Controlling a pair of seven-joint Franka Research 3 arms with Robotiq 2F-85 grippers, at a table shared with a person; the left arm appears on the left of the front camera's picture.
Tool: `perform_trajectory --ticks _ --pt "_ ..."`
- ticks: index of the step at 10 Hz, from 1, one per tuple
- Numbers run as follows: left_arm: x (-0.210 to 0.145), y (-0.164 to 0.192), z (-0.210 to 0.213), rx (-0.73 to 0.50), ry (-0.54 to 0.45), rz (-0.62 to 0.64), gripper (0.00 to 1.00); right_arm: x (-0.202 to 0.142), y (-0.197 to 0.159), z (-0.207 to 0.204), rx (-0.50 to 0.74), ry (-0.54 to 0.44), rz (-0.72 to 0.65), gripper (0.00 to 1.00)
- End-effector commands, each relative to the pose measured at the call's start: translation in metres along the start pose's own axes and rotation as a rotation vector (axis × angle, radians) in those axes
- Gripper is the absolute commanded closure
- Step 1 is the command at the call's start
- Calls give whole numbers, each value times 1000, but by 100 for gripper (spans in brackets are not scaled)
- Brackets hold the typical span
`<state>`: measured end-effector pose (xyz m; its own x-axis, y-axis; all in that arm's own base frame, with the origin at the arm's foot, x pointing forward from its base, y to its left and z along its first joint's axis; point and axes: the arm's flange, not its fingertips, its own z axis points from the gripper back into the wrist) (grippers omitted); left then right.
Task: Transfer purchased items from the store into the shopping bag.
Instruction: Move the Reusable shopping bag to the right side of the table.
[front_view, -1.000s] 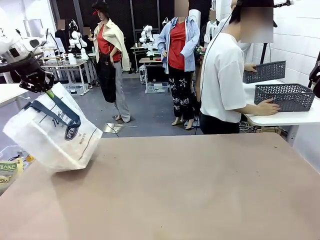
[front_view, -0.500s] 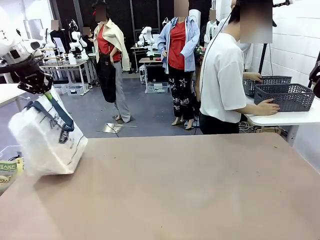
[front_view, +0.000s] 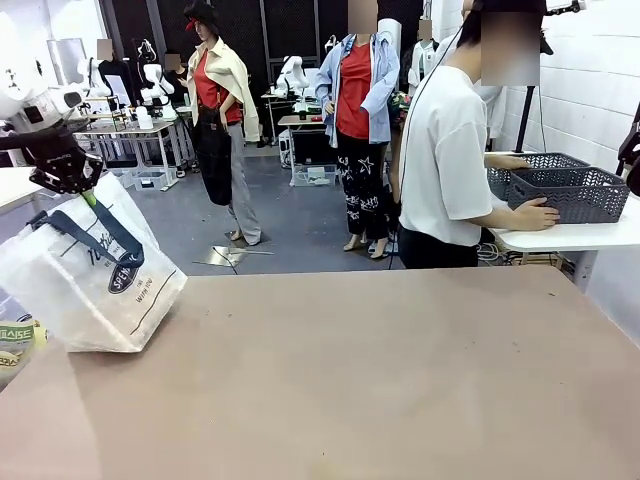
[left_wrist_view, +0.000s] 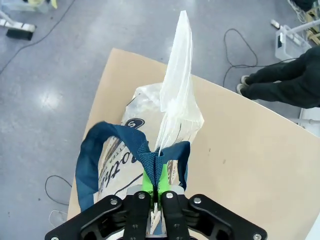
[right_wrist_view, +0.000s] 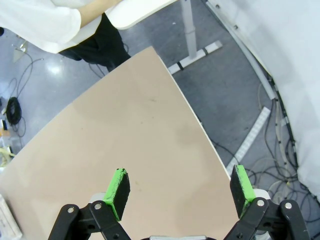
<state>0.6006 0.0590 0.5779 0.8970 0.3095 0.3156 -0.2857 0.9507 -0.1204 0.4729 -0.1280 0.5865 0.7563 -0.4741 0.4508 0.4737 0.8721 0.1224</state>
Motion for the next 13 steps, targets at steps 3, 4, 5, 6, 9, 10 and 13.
perform_trajectory --ticks 3,4,5,6,9,10,13 --pt "4 -7 13 29 -47 11 28 1 1 1 -24 6 15 0" --pt "3 -7 19 -4 -81 18 8 1 1 1 -24 6 15 0" --pt "-5 -10 30 -48 -127 27 0 1 1 1 -24 6 15 0" --pt "-16 -18 44 -88 -185 13 0 1 1 1 -24 6 15 0" --pt "-73 -70 94 -210 -354 -164 0 1 1 1 -24 6 15 0" --pt "-95 -94 100 -235 -377 -227 0 1 1 1 -24 6 15 0" --pt "-163 -154 76 -341 -328 -459 0 1 1 1 -24 6 15 0"
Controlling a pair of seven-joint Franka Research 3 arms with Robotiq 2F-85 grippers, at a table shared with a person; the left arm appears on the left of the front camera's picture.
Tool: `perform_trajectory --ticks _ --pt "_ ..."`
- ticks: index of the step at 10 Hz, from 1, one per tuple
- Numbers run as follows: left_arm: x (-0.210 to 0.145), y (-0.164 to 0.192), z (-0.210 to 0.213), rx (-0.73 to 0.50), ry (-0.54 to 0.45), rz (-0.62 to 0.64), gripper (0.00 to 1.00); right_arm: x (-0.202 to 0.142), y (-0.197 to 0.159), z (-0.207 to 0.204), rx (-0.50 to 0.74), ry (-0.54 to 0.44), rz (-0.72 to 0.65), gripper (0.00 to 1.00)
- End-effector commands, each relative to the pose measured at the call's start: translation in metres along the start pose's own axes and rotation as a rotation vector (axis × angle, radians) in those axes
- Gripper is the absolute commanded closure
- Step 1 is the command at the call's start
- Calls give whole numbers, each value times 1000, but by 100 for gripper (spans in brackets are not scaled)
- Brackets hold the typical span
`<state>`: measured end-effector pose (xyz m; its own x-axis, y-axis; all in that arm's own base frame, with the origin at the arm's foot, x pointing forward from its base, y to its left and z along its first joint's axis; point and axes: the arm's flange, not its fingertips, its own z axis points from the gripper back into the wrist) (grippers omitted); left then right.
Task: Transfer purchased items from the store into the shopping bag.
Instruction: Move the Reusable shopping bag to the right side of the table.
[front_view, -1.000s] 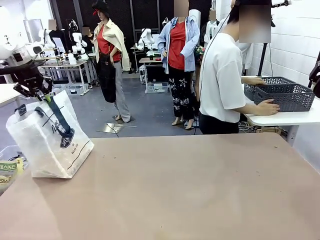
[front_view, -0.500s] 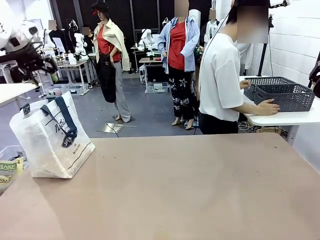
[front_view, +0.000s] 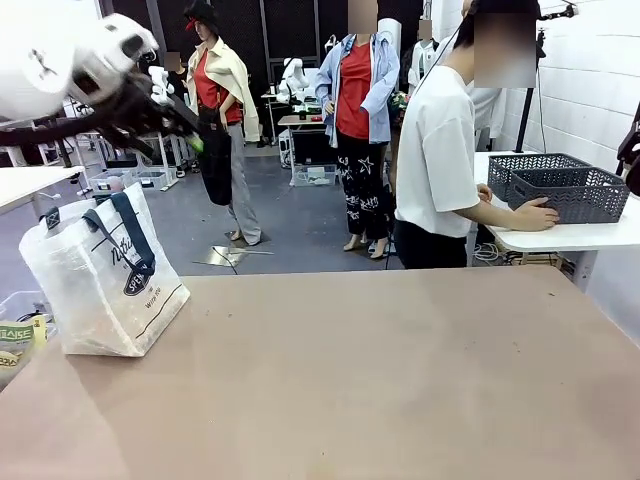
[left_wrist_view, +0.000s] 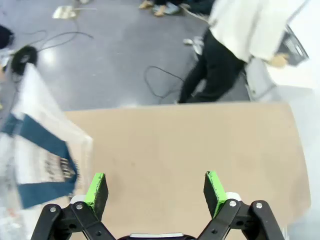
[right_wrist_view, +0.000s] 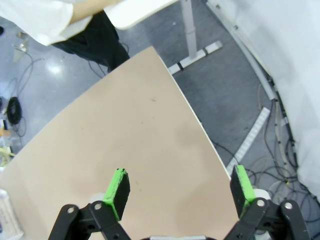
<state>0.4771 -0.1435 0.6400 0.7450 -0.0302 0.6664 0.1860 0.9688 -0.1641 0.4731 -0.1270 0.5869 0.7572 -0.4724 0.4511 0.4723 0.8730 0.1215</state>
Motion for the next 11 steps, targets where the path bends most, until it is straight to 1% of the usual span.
perform_trajectory --ticks 1,2,3,4,5,7,8,11 --pt "-32 -4 -29 -124 34 -71 0 1 0 1 -24 6 13 0" --pt "-42 -15 -45 -150 51 -67 0 1 0 1 -24 6 13 0" --pt "-51 -25 -57 -208 79 -53 0 1 0 1 -24 6 13 0" --pt "-60 -36 -69 -223 124 -90 0 1 0 1 -24 6 13 0" --pt "-64 -42 -75 -229 147 -110 0 1 0 1 -24 6 13 0" --pt "-68 -47 -81 -263 162 -122 0 1 0 1 -24 6 13 0" --pt "-70 -53 -81 -206 142 -91 0 1 0 1 -24 6 13 0" --pt "-70 -53 -81 -206 142 -91 0 1 0 1 -24 6 13 0"
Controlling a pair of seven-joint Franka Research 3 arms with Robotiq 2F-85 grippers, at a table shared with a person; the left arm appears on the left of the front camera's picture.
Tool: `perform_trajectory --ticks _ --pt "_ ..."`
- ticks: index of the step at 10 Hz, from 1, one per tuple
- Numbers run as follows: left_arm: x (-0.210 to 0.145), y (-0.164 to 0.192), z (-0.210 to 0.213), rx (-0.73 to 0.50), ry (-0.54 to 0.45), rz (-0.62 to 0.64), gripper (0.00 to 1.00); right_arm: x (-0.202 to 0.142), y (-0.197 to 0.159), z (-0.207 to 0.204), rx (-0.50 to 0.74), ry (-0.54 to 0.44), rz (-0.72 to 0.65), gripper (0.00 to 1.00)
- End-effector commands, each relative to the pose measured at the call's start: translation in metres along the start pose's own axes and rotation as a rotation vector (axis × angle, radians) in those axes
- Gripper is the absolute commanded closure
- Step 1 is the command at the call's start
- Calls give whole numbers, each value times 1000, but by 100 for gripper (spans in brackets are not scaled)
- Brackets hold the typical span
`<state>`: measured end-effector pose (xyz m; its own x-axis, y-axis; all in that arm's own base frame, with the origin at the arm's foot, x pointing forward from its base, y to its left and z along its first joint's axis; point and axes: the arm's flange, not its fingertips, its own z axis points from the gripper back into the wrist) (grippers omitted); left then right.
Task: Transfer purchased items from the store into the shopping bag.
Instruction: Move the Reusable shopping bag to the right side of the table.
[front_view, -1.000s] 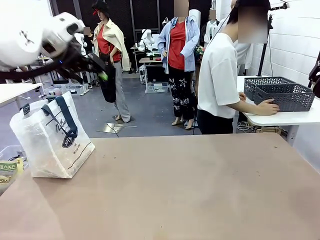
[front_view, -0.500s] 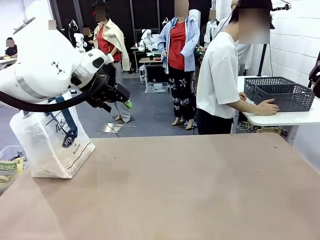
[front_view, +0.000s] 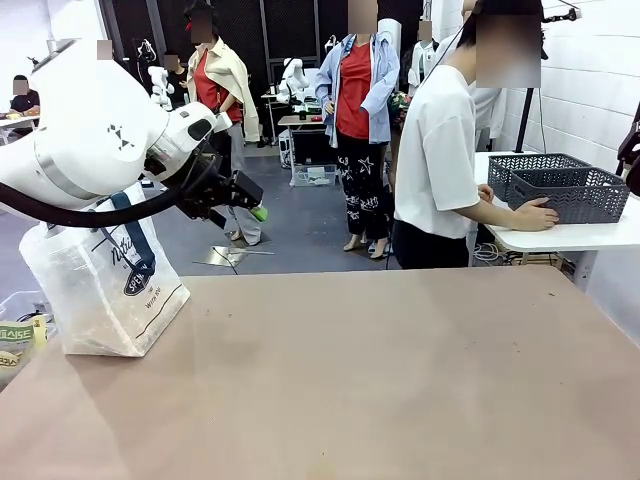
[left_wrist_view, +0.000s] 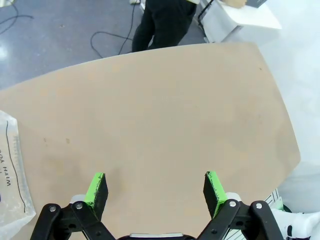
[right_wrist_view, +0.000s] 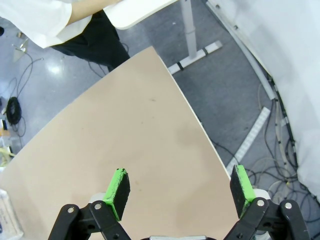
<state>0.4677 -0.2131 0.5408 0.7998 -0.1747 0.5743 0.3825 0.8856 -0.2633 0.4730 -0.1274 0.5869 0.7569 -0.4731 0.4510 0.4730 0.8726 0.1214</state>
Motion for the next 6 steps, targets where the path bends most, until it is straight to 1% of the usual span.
perform_trajectory --ticks 1,6 --pt "1 0 2 8 -9 9 0 1 0 1 -23 6 14 0" --pt "1 0 2 8 -9 9 0 1 0 1 -23 6 14 0"
